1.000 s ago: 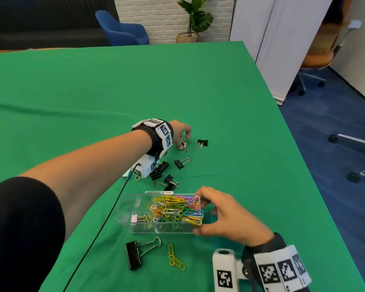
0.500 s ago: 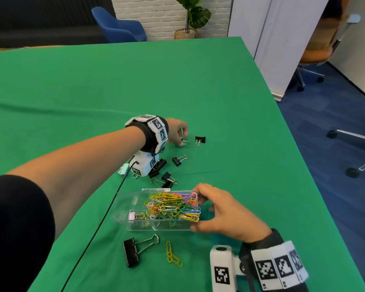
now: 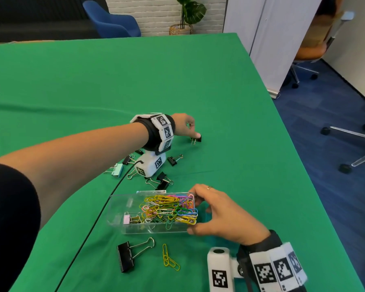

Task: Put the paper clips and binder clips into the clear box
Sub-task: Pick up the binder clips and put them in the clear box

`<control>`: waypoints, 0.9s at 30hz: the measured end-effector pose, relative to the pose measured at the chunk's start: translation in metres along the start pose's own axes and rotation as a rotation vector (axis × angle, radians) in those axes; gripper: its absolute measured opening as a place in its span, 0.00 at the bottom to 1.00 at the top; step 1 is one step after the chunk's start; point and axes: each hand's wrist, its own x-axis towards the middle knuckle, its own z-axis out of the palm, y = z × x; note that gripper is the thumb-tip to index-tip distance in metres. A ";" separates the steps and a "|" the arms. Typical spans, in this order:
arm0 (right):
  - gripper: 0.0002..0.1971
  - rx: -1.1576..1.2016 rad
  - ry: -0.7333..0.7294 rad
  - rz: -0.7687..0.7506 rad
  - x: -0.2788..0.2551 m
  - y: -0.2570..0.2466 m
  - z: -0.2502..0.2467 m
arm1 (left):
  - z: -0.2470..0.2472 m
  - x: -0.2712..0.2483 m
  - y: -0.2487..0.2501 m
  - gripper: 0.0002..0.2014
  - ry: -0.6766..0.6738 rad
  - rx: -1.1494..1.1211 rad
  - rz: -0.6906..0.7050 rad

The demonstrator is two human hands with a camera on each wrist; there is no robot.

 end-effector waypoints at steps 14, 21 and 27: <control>0.19 -0.001 -0.002 -0.003 -0.001 0.002 0.000 | 0.007 0.009 0.008 0.15 0.151 0.187 0.141; 0.19 0.047 0.000 0.022 0.000 0.001 0.001 | -0.052 -0.093 -0.007 0.11 0.192 -0.138 0.265; 0.25 0.028 0.000 0.079 -0.001 -0.001 0.001 | -0.023 -0.190 -0.033 0.09 0.046 -0.091 0.305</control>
